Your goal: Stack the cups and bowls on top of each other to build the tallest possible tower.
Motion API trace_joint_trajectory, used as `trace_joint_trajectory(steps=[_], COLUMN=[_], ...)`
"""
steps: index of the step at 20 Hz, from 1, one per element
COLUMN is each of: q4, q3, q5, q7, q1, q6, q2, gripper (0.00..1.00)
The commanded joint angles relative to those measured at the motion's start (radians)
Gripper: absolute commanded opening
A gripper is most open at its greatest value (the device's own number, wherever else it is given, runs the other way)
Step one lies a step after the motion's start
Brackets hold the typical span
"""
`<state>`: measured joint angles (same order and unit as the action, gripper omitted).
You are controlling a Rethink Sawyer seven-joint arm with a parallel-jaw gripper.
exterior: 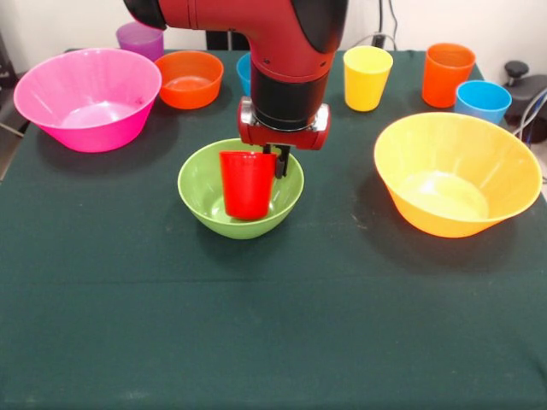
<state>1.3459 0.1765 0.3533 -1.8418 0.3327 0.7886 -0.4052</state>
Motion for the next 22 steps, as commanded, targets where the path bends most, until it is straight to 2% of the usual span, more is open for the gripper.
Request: trace_joint_trajectory(steps=[1, 12, 13, 22], q4=[-0.004, -0.005, -0.006, -0.006], q3=[0.016, 0.012, 0.013, 0.012], q5=[0.065, 0.069, 0.069, 0.069], q7=[0.032, 0.024, 0.026, 0.029], q1=[-0.012, -0.018, -0.018, -0.018], q6=[-0.028, -0.038, -0.037, -0.038], q2=[0.063, 0.064, 0.065, 0.065], gripper=[0.00, 0.00, 1.00, 1.00])
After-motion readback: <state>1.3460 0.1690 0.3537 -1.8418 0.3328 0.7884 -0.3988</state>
